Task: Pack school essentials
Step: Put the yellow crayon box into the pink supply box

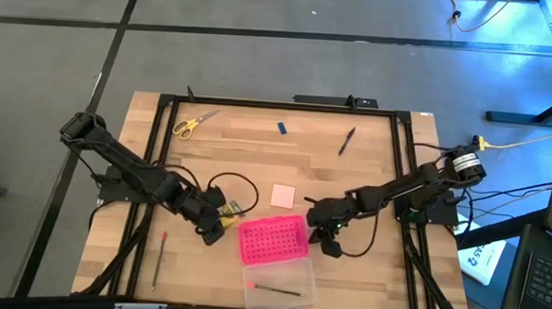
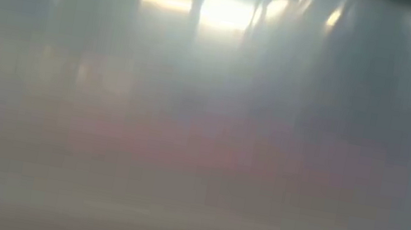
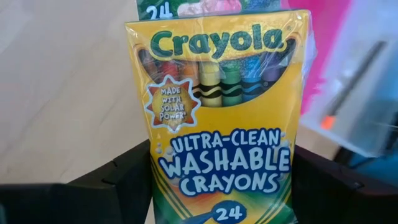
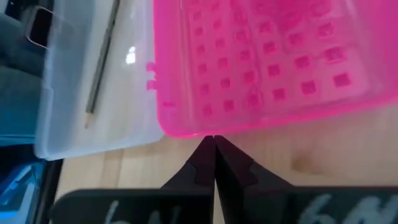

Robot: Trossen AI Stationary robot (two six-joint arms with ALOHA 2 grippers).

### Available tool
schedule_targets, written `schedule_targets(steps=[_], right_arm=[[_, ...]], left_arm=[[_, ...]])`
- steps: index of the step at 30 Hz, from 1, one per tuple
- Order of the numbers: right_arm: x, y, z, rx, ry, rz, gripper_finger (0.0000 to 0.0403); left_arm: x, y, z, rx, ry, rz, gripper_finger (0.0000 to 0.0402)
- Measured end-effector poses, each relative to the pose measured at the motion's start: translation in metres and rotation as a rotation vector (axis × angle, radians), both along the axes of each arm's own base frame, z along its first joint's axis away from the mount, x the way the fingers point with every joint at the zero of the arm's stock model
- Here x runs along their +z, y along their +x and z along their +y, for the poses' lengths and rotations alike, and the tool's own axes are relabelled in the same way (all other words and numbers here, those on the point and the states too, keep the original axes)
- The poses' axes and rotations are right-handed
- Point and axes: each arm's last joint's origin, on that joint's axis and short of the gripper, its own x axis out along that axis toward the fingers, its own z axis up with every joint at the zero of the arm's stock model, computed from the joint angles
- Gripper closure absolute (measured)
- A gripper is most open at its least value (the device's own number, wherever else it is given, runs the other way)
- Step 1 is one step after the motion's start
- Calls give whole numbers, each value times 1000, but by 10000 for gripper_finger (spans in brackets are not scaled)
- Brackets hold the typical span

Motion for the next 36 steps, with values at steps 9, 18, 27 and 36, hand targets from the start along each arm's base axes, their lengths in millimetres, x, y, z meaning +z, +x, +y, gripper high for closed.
schedule_targets(steps=[9, 18, 27, 36], right_arm=[[39, -18, -9, -73, -24, -47, 397], [78, -36, -21, -210, -137, -204, 397], [99, -46, -23, -162, -123, -318, 397], [110, -52, -24, -131, -109, -375, 397]], left_arm=[[31, 9, -6, -177, 64, -116, 113], [40, 18, -22, -246, 60, -182, 113], [27, 49, -50, -258, 3, -344, 113], [3, 68, -83, -356, -23, -438, 113]])
